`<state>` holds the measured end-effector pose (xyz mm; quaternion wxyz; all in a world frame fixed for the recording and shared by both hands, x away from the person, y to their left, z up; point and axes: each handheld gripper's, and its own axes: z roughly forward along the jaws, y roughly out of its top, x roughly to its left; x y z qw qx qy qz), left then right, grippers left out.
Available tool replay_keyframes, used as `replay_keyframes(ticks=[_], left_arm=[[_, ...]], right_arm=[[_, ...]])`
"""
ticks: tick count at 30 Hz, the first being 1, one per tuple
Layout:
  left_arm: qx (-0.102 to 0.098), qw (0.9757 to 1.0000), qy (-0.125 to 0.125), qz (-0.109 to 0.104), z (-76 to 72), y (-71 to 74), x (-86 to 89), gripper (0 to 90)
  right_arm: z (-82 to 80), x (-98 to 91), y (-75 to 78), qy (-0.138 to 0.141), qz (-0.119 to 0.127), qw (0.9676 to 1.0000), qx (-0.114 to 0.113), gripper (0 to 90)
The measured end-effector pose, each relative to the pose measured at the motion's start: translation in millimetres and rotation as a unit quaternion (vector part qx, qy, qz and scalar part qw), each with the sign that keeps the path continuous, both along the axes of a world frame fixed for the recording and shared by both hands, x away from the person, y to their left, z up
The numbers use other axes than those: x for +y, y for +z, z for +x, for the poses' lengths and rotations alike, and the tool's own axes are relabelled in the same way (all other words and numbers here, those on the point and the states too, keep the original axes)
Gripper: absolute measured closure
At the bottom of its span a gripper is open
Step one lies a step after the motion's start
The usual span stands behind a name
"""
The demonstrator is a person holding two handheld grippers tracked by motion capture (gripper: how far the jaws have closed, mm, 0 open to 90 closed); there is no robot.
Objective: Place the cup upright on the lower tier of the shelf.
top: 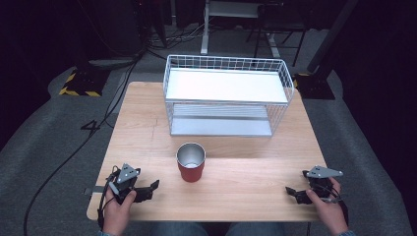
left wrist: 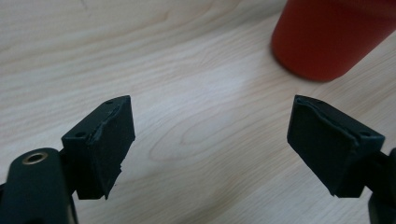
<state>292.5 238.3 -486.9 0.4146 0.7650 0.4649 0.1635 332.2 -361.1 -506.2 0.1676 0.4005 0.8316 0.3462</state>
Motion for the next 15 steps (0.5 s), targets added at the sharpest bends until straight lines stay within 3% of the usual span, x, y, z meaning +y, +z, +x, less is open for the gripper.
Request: replay_keyframes(ticks=[7,9,15], left_arm=[[-0.042,0.9982,-0.014,-0.04,-4.0,9.4,-7.6,15.5],[-0.058,0.9959,-0.023,-0.067,-5.5,13.4,-10.4,15.5],[-0.083,0.9927,-0.033,-0.081,-7.9,18.0,-17.7,15.5]], right_arm=[[0.0,0.0,0.0,0.0,0.0,1.0,0.0,0.0],[0.0,0.0,0.0,0.0,0.0,1.0,0.0,0.0],[0.0,0.0,0.0,0.0,0.0,1.0,0.0,0.0]])
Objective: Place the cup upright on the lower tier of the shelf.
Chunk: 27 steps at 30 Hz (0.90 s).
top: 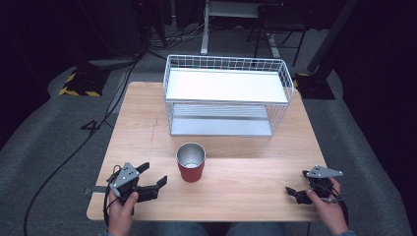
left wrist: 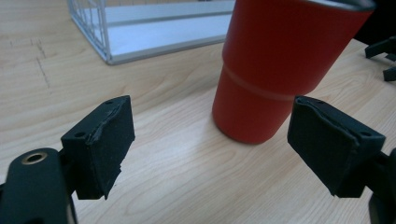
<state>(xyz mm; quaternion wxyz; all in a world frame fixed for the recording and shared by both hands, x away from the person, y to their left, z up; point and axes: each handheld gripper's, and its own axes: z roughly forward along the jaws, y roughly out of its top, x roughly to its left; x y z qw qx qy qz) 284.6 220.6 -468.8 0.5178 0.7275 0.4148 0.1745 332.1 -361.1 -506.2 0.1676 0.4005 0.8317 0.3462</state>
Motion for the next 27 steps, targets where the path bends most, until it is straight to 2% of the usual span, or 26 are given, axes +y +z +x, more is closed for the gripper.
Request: replay_keyframes(ticks=[14,20,27], left_arm=[[-0.007,0.9997,-0.021,-0.003,3.1,3.1,-24.2,15.5],[-0.005,0.9994,-0.034,-0.002,7.6,2.1,-36.0,15.5],[0.002,0.9994,-0.034,-0.001,13.4,-0.1,-48.0,15.4]], right_arm=[[0.0,0.0,0.0,0.0,0.0,1.0,0.0,0.0],[-0.1,0.0,0.0,0.0,0.0,1.0,0.0,0.0],[-0.1,0.0,0.0,0.0,0.0,1.0,0.0,0.0]])
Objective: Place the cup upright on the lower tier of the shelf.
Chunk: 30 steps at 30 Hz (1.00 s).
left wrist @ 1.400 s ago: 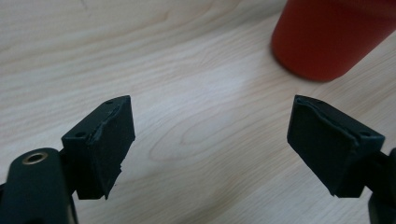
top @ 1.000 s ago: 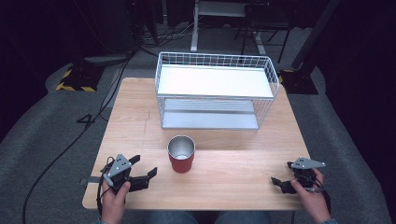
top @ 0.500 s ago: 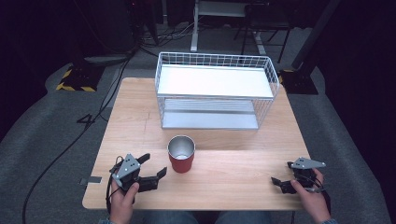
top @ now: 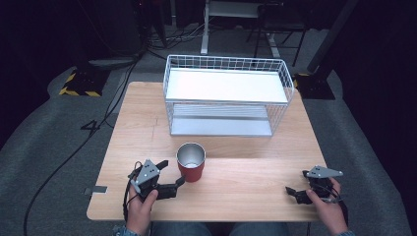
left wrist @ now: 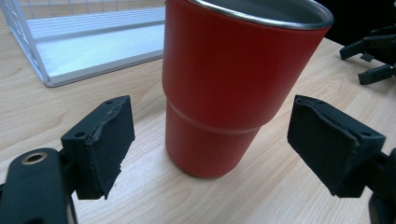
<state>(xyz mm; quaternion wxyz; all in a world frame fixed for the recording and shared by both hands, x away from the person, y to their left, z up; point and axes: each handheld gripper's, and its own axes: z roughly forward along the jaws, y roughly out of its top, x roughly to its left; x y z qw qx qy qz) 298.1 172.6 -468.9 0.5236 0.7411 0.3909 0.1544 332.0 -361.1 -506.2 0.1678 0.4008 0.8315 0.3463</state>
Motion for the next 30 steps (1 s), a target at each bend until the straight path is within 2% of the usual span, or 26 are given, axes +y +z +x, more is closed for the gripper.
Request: replay_keyframes(ticks=[6,17,23,27,30], left_arm=[[0.006,1.0,0.008,-0.001,5.1,-1.9,-10.6,15.4],[0.015,0.9999,0.001,0.004,10.2,-8.6,-25.7,15.3],[0.02,0.9995,0.008,0.023,17.5,-14.2,-36.7,10.5],[0.007,0.999,0.015,0.041,21.0,-19.1,-44.6,10.0],[0.007,0.9988,0.015,0.046,23.3,-22.5,-47.0,11.0]], right_arm=[[0.0,0.0,0.0,0.0,0.0,1.0,0.0,0.0],[0.0,0.0,0.0,0.0,0.0,1.0,0.0,0.0],[0.0,0.0,0.0,0.0,0.0,1.0,0.0,0.0],[0.0,0.0,0.0,0.0,0.0,1.0,0.0,0.0],[0.0,0.0,0.0,0.0,0.0,1.0,0.0,0.0]])
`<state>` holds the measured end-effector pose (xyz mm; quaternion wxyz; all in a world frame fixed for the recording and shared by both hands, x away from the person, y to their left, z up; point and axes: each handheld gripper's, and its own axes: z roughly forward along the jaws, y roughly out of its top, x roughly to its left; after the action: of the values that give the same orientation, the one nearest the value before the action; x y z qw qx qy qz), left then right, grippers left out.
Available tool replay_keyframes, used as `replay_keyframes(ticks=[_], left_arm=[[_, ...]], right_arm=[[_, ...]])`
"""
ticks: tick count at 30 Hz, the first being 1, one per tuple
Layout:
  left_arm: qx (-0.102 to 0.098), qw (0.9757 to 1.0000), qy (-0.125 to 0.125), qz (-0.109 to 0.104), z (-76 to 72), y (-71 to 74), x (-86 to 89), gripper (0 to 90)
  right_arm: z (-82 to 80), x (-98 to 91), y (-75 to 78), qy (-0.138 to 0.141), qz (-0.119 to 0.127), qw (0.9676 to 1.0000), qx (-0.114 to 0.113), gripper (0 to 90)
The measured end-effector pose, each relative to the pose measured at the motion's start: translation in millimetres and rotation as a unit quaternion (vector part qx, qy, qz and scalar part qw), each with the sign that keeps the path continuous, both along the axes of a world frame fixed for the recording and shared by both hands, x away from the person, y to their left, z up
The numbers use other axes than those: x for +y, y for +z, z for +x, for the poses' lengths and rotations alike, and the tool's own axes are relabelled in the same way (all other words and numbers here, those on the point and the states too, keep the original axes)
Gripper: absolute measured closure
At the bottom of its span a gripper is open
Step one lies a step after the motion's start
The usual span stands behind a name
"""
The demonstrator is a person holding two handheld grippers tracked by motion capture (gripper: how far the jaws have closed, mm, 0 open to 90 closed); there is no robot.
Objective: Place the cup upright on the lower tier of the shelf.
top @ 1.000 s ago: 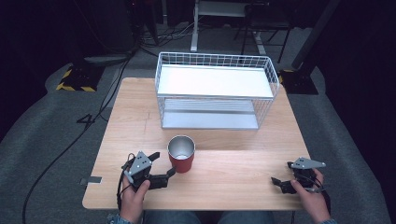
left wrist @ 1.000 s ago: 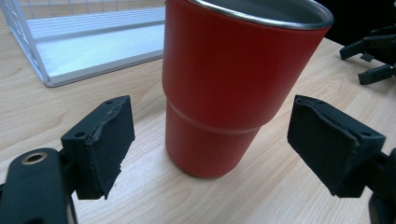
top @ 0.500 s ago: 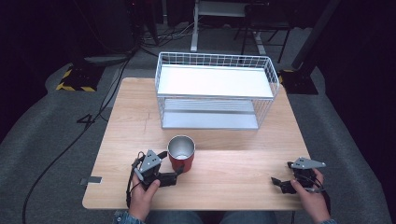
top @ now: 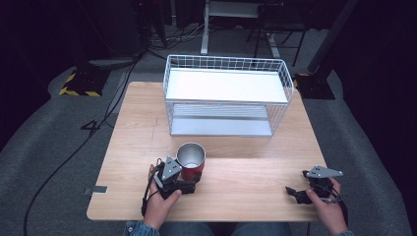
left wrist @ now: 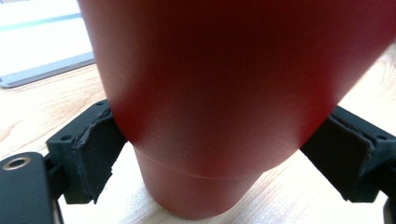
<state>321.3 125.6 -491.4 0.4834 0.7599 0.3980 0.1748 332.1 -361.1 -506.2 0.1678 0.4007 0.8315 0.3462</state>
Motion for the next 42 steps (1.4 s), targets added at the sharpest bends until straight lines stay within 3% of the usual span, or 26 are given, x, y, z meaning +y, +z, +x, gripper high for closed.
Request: replay_keyframes(ticks=[6,10,21,26,28,33,42], left_arm=[[0.017,0.9998,0.007,-0.006,6.1,-4.4,-4.5,10.4],[0.033,0.9991,0.01,-0.023,9.7,-8.2,-4.2,9.3],[0.039,0.9987,0.021,-0.026,12.9,-8.3,-9.8,8.3],[0.037,0.9986,0.031,-0.021,12.5,-8.3,-11.3,9.7],[0.034,0.9986,0.039,-0.01,11.9,-8.1,-12.3,11.1],[0.031,0.9989,0.036,0.001,11.8,-7.7,-12.3,13.5],[0.008,0.999,0.036,0.027,8.9,-7.3,-14.1,16.3]], right_arm=[[0.0,0.0,0.0,0.0,0.0,1.0,0.0,0.0],[0.0,0.0,0.0,0.0,0.0,1.0,0.0,0.0],[0.0,0.0,0.0,0.0,0.0,1.0,0.0,0.0],[0.0,0.0,0.0,0.0,0.0,1.0,0.0,0.0],[0.0,0.0,0.0,0.0,0.0,1.0,0.0,0.0],[0.0,0.0,0.0,0.0,0.0,1.0,0.0,0.0],[0.0,0.0,0.0,0.0,0.0,1.0,0.0,0.0]])
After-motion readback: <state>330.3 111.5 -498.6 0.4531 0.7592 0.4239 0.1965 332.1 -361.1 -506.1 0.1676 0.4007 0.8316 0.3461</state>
